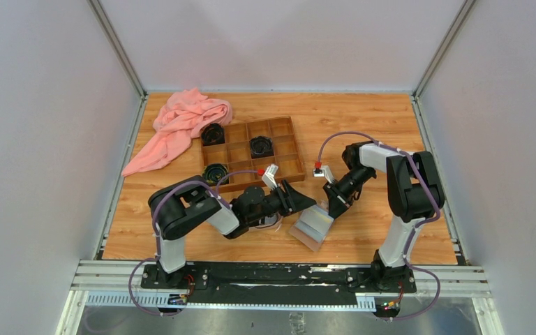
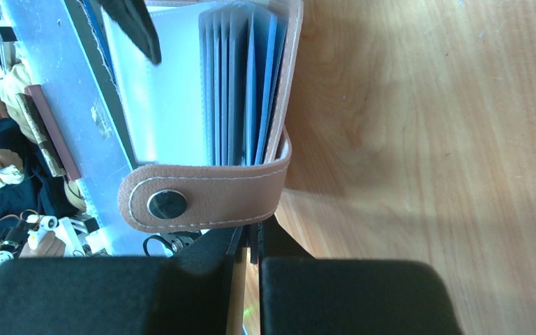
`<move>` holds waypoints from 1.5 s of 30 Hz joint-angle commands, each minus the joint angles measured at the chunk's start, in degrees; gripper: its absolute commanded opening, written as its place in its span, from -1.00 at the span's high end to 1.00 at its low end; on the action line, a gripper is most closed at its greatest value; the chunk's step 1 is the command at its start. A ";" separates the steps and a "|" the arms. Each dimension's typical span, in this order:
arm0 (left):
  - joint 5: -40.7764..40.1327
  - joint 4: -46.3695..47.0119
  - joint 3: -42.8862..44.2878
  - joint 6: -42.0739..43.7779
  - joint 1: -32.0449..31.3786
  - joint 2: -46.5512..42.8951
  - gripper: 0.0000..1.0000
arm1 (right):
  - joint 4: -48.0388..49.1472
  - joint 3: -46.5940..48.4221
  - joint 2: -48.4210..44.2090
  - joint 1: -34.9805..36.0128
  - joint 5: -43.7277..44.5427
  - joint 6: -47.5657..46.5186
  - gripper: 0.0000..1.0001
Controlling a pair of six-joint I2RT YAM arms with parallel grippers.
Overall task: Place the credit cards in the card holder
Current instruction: Close the card holder at the center of the board.
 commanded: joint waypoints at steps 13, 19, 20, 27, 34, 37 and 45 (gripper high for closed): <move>-5.15 -21.53 3.90 19.59 -1.77 -15.89 -0.13 | -2.05 0.99 1.75 -1.12 -1.60 0.84 1.00; -10.58 -39.23 1.10 32.41 -5.00 -35.16 -0.18 | -1.82 1.06 2.52 -1.23 -1.12 1.02 0.99; -11.49 -41.56 0.26 33.02 -5.95 -37.57 -0.18 | -1.79 1.07 2.61 -1.23 -1.08 1.02 1.00; -19.86 -52.29 -4.88 30.42 -17.00 -45.11 -0.14 | -1.56 1.06 2.47 -1.30 -0.64 1.19 0.99; -26.50 -64.99 -4.98 23.95 -25.78 -42.45 0.31 | -1.36 0.98 3.02 -1.31 -0.45 1.28 1.00; -27.55 -67.59 -4.89 22.18 -27.75 -40.80 0.50 | -1.35 1.10 3.12 -1.32 -0.28 1.28 0.99; -30.51 -67.18 1.65 22.55 -28.03 -28.00 0.43 | -1.35 1.06 3.08 -1.31 -0.45 1.37 0.99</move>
